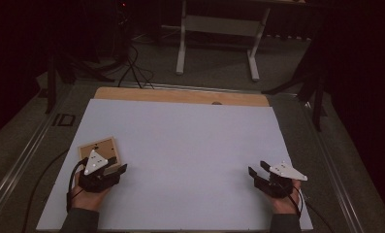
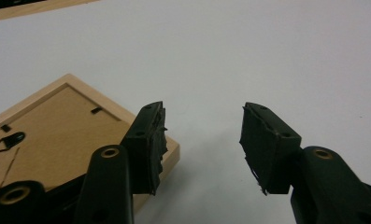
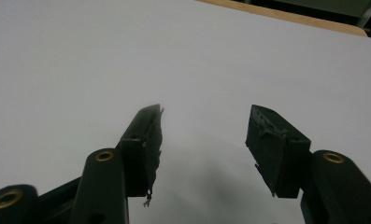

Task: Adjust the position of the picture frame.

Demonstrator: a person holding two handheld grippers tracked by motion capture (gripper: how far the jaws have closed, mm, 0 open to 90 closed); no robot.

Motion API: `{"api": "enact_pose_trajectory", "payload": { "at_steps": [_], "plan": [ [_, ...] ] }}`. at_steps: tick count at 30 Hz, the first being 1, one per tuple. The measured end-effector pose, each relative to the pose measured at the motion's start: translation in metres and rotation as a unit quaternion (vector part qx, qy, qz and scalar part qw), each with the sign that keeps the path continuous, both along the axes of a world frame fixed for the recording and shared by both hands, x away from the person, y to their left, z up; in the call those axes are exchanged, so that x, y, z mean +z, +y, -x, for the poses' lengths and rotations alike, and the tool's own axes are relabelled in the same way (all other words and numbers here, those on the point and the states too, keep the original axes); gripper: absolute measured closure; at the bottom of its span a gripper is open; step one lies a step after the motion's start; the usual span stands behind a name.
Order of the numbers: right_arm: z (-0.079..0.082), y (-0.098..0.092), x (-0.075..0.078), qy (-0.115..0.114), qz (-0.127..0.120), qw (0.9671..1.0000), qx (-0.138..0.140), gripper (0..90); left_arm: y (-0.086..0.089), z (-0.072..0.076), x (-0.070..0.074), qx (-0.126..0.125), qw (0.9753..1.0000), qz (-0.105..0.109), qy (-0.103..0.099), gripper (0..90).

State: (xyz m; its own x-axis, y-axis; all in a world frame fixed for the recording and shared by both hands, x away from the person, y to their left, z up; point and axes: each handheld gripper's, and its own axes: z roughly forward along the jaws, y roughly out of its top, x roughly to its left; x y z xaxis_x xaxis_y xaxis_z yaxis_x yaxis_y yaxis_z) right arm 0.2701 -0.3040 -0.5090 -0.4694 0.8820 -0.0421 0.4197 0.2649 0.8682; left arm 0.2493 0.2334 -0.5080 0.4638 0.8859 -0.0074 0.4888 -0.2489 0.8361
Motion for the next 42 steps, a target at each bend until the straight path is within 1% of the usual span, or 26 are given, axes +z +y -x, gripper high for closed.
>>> {"api": "enact_pose_trajectory", "payload": {
  "at_steps": [4, 10, 13, 16, 18, 20, 25, 27, 33, 40, 42],
  "plan": [
    [0.0, 0.001, 0.0, -0.001, 0.006, 1.0, 0.001, 44.9, 0.004, 0.0, 0.001, 0.008, 1.0, 0.0, -0.002, 52.0],
    [0.0, 0.0, 0.0, -0.002, 0.005, 1.0, -0.003, 44.9, 0.013, 0.0, 0.003, 0.019, 0.9998, 0.0, -0.007, 57.4],
    [0.0, 0.0, 0.0, -0.003, 0.005, 1.0, -0.002, 44.9, 0.018, 0.0, 0.004, 0.032, 0.9994, -0.006, -0.011, 61.3],
    [0.0, 0.0, -0.001, -0.002, 0.006, 1.0, -0.001, 44.8, 0.025, 0.0, 0.005, 0.044, 0.999, -0.004, -0.013, 65.1],
    [0.0, 0.0, -0.001, -0.002, 0.006, 1.0, 0.0, 44.7, 0.03, 0.0, 0.005, 0.048, 0.9988, -0.002, -0.011, 69.8],
    [0.0, 0.0, -0.001, -0.002, 0.006, 1.0, 0.0, 44.7, 0.034, 0.0, 0.006, 0.051, 0.9986, 0.008, -0.007, 74.8],
    [0.0, 0.0, 0.0, -0.003, 0.006, 1.0, -0.001, 44.6, 0.041, 0.0, 0.008, 0.065, 0.9978, 0.006, -0.005, 87.4],
    [0.0, 0.0, 0.0, -0.003, 0.006, 1.0, -0.001, 44.6, 0.044, 0.0, 0.008, 0.072, 0.9973, 0.007, -0.004, 89.5],
    [0.0, 0.0, 0.0, -0.003, 0.007, 1.0, 0.0, 44.6, 0.054, -0.004, 0.008, 0.102, 0.9948, 0.004, -0.001, 89.6],
    [-0.001, 0.001, -0.001, -0.001, 0.01, 0.9999, 0.002, 44.7, 0.073, -0.012, 0.003, 0.142, 0.9898, 0.007, 0.008, 89.7],
    [-0.001, 0.001, -0.001, -0.002, 0.01, 0.9999, 0.003, 44.6, 0.076, -0.014, 0.002, 0.152, 0.9884, 0.002, 0.011, 89.7]
  ]
}}
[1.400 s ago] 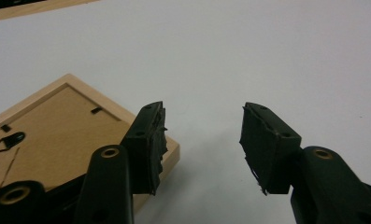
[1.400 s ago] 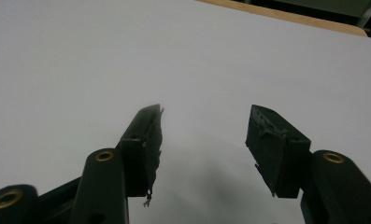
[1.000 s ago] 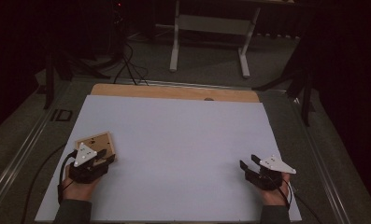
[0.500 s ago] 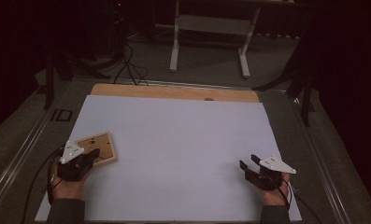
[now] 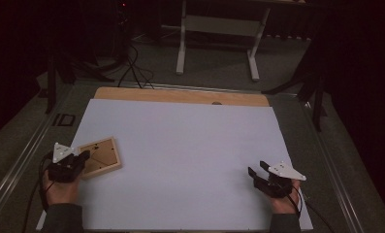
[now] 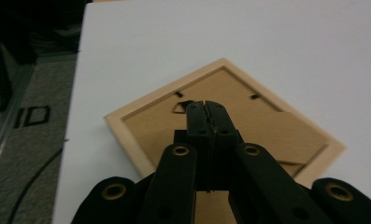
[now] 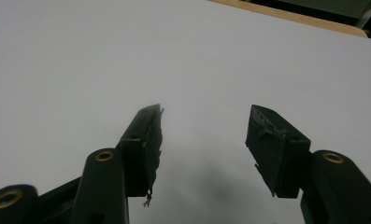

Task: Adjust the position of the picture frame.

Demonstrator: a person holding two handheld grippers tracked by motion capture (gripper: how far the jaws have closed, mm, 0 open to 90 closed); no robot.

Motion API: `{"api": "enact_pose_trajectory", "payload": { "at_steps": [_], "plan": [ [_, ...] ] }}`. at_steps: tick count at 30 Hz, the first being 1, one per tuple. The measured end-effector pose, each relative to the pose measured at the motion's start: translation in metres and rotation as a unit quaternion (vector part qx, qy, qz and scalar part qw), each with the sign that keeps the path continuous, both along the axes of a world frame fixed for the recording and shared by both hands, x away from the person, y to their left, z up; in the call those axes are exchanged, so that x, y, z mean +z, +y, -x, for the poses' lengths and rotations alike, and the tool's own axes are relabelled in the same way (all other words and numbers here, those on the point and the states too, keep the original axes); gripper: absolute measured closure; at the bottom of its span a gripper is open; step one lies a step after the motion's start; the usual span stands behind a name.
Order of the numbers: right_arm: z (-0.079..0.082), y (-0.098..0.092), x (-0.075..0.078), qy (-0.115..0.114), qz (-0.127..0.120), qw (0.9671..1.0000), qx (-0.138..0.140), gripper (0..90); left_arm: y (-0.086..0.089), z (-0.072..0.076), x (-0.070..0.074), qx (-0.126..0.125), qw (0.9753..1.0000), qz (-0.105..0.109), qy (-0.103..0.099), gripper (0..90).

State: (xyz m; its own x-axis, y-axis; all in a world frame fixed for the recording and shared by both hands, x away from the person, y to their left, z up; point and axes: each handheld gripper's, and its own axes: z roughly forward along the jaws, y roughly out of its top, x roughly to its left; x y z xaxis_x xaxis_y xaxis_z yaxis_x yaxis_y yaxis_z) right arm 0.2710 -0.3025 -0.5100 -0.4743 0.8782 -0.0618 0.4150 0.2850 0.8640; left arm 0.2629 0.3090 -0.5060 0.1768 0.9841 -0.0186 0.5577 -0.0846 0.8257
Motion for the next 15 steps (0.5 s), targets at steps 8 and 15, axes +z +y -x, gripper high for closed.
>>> {"api": "enact_pose_trajectory", "payload": {
  "at_steps": [8, 15],
  "plan": [
    [0.0, 0.0, 0.0, 0.001, 0.0, 1.0, 0.0, 44.7, 0.01, -0.01, -0.005, 0.03, 0.9995, -0.007, 0.006, 89.6],
    [0.0, 0.0, 0.0, 0.001, 0.0, 1.0, 0.0, 44.7, 0.019, -0.017, -0.01, 0.052, 0.9985, -0.008, 0.012, 89.6]
  ]
}}
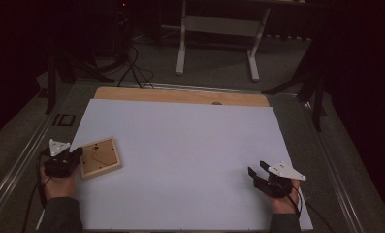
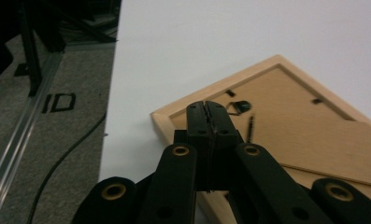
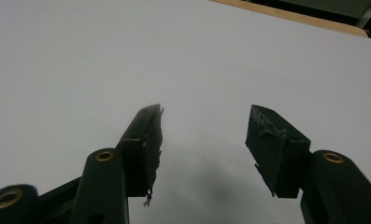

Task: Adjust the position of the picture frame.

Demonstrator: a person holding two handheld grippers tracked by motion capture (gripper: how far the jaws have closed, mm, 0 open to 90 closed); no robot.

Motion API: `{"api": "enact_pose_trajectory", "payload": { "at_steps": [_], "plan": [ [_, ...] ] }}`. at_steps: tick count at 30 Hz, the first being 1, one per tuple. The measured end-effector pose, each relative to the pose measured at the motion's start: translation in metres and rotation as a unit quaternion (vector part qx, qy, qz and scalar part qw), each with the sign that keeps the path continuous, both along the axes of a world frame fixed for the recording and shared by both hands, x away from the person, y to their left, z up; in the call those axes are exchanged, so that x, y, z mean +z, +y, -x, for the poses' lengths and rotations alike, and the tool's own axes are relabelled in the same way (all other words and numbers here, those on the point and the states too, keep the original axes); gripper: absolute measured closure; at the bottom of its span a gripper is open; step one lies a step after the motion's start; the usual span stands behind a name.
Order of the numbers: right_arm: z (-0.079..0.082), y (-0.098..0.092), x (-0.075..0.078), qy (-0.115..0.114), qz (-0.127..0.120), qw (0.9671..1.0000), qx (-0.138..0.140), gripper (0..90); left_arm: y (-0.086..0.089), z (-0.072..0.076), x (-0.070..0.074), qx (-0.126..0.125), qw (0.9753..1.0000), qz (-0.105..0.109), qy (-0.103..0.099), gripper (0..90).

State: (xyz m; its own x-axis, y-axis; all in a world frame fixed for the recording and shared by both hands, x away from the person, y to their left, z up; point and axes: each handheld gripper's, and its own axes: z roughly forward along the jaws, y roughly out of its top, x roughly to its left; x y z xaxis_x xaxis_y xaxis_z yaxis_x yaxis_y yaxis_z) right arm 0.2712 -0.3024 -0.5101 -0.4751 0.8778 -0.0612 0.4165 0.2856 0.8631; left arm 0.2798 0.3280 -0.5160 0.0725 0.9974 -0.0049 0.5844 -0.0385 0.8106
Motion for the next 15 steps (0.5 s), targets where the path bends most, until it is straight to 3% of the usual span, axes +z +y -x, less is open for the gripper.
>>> {"api": "enact_pose_trajectory", "payload": {
  "at_steps": [15],
  "plan": [
    [0.0, 0.0, 0.0, -0.001, 0.0, 1.0, 0.0, 44.7, 0.011, -0.005, -0.006, 0.03, 0.9995, -0.004, 0.007, 89.6]
  ]
}}
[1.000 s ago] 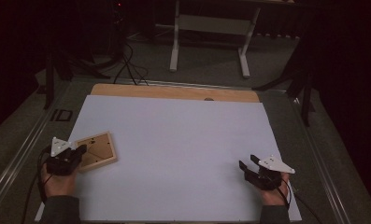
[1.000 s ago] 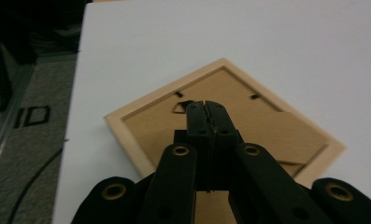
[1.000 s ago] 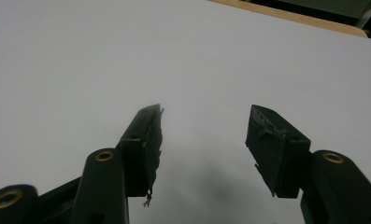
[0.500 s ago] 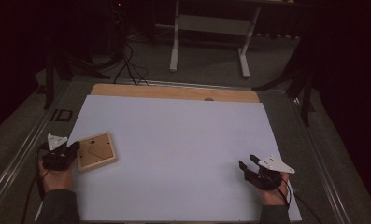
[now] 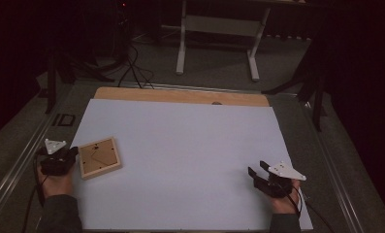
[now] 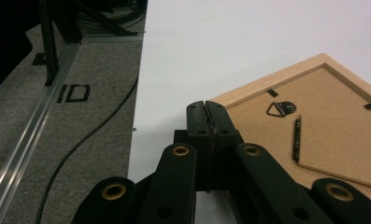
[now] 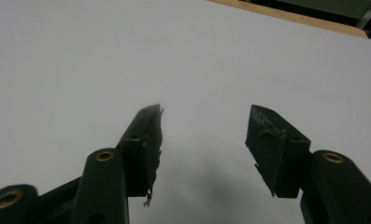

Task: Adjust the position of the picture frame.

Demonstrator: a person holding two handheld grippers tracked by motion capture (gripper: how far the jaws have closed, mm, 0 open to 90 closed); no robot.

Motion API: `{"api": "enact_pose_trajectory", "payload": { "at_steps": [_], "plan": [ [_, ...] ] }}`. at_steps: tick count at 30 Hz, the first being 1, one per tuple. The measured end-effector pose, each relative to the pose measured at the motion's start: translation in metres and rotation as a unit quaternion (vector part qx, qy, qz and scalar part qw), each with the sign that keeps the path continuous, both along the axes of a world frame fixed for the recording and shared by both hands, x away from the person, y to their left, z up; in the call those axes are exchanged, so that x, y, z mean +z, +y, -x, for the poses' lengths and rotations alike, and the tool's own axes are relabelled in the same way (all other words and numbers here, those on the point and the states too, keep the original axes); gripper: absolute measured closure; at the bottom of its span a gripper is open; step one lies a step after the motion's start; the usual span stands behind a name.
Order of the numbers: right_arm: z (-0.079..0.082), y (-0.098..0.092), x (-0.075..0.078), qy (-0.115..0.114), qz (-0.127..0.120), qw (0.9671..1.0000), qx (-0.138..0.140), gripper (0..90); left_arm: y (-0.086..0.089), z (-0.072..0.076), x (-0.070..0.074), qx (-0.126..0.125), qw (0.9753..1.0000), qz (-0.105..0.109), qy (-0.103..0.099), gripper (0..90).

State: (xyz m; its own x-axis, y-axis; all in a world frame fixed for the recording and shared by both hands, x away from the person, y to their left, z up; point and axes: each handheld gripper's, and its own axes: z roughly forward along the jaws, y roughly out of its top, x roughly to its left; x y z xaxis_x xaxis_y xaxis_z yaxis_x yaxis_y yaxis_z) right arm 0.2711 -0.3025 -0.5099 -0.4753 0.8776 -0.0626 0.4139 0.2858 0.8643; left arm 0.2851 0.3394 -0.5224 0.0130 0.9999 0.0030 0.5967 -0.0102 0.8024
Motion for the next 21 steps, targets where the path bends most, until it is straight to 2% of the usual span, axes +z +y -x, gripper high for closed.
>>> {"api": "enact_pose_trajectory", "payload": {
  "at_steps": [6, 11, 21],
  "plan": [
    [0.0, 0.0001, 0.0001, 0.0, 0.0, 1.0, 0.0, 44.7, -0.002, -0.0013, -0.0014, 0.001, 0.9999, -0.01, 0.009, 89.7],
    [0.0001, 0.0, 0.0003, -0.001, -0.001, 1.0, 0.0, 44.8, -0.0017, -0.0017, -0.0025, 0.003, 0.9998, -0.01, 0.015, 89.6],
    [0.0, 0.001, 0.0002, 0.0, 0.001, 1.0, 0.003, 44.8, -0.0064, -0.0032, -0.003, -0.008, 0.9998, -0.01, 0.014, 89.8]
  ]
}}
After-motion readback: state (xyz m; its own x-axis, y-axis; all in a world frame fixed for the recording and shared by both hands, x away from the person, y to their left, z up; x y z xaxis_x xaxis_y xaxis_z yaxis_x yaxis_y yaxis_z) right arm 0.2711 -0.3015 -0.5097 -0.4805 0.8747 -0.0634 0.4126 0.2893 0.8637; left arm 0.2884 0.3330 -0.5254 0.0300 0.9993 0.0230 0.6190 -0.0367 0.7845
